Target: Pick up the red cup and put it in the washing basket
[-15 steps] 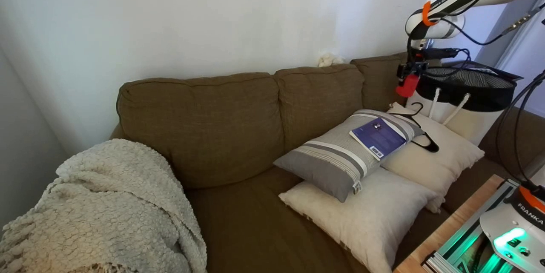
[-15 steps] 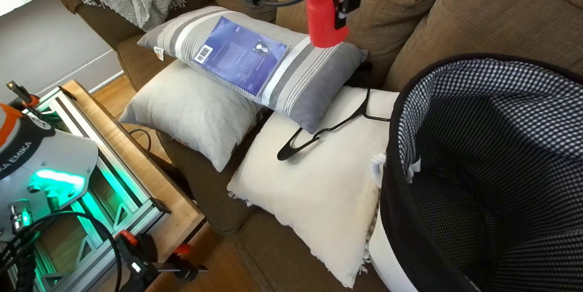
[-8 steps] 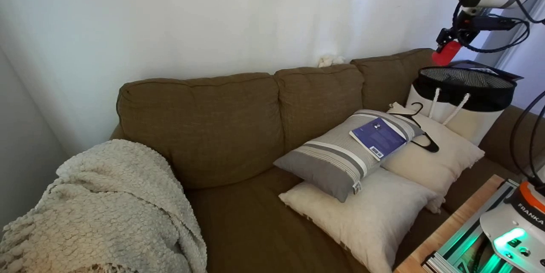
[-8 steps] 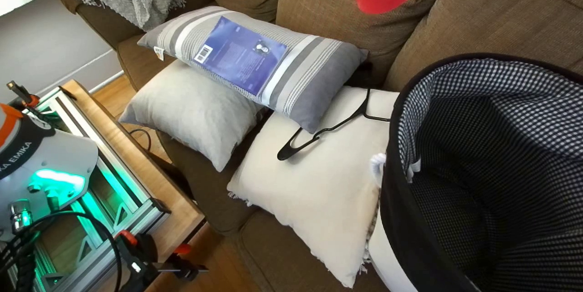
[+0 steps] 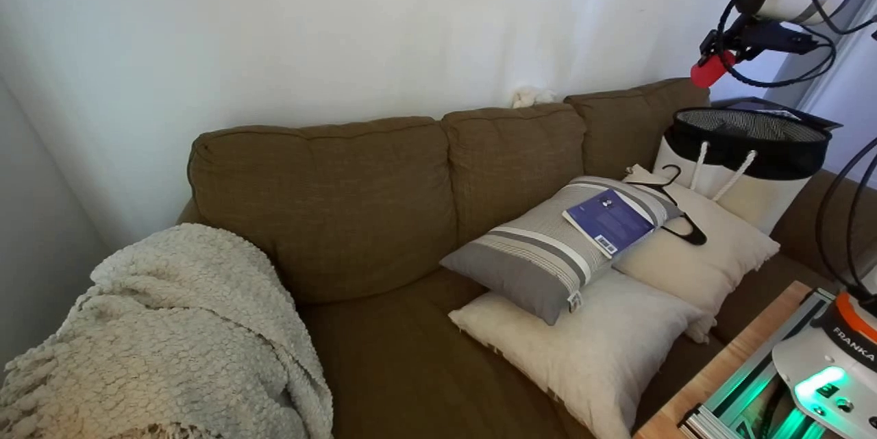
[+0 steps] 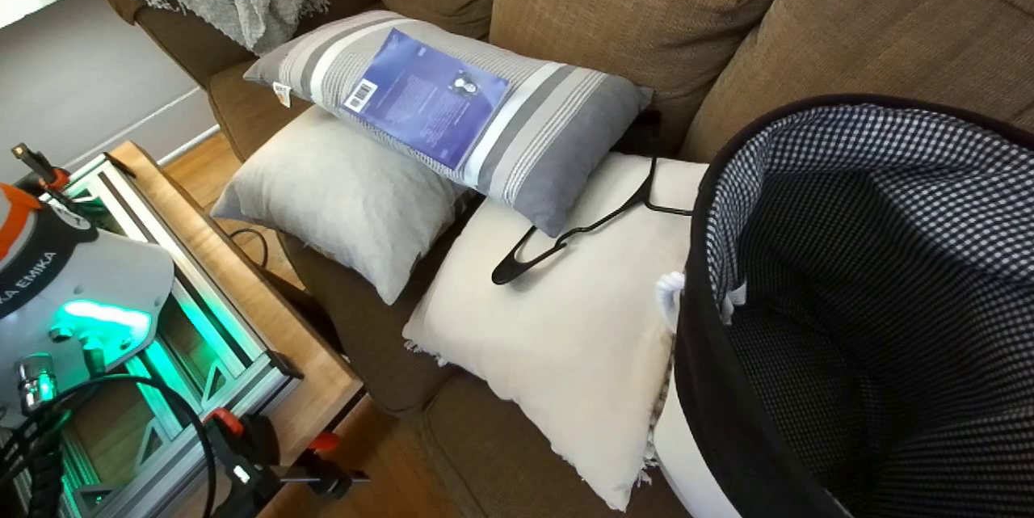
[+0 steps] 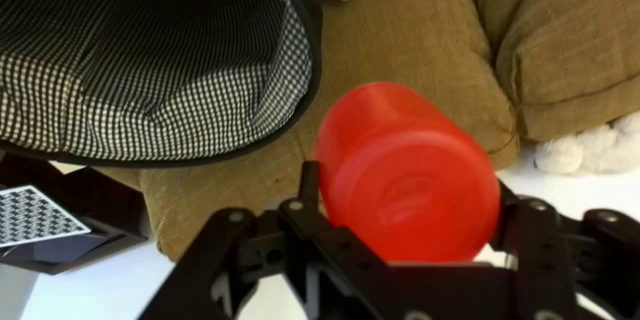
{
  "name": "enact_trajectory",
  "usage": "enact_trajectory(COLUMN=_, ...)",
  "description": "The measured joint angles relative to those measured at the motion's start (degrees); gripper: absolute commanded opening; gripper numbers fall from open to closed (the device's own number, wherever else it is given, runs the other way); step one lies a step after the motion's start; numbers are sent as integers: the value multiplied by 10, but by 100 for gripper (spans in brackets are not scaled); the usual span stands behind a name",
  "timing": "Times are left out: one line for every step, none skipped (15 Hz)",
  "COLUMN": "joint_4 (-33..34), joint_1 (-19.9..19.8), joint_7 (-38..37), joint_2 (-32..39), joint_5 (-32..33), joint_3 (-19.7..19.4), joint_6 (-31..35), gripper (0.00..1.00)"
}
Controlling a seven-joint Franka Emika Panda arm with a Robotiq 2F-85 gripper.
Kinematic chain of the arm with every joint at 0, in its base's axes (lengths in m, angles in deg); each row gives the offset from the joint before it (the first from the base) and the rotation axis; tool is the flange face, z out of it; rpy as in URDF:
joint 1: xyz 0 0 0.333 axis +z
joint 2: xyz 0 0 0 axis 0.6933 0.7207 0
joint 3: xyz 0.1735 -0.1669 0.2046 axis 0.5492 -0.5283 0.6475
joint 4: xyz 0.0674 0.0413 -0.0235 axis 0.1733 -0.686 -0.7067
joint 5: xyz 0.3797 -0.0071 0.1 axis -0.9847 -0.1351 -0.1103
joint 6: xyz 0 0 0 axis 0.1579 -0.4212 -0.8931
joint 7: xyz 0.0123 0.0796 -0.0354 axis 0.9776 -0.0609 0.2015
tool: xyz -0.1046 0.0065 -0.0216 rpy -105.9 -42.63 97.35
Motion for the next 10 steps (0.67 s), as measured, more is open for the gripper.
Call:
enact_trajectory(joint_4=12, joint_1=-4, joint_7=-7, joint_2=17, joint_5=-10, joint_3=-1, joint_6=34, gripper=47)
enact_trajectory(joint_4=25, joint_1=-8, joint_7=-22, joint_2=36, joint_5=-12, joint_3=-3, joint_6=64, gripper=47)
enact_trajectory(joint_4=39, joint_1=-12, joint_7=-42, joint_2=57, joint_5=-12, joint_3=-6, joint_6=91, gripper=47)
enact_trajectory(joint_4=54, joint_1=-14, joint_7=-67, joint_2=79, joint_5=-8, joint_3=-12, joint_6=111, gripper=47)
enact_trajectory(joint_4=70, joint_1=-15, joint_7=-93, joint_2=103, joint_5=-2, joint_3=-22, joint_6=130, gripper=47)
enact_trajectory(joint_4=85, joint_1=-14, joint_7=-122, joint_2=127, joint_5=8, joint_3=-36, joint_6=148, gripper=49)
enact_trajectory(joint_4=99, joint_1=-9, joint_7=-155, joint_2=151, joint_5=18, joint_3=-55, joint_6=158, gripper=93)
enact_trajectory(joint_4=113, joint_1=1, joint_7=-189, joint_2=175, joint_5=28, joint_3=-80, joint_6=161, gripper=93)
enact_trajectory(joint_4=127, joint_1=16, joint_7=-228, joint_2=198, joint_5=39, joint_3=-110, joint_6=162, gripper=94)
enact_trajectory(joint_4=139, joint_1=32, joint_7=-264, joint_2=219, joint_5=47, joint_3=-140, joint_6=160, gripper=99)
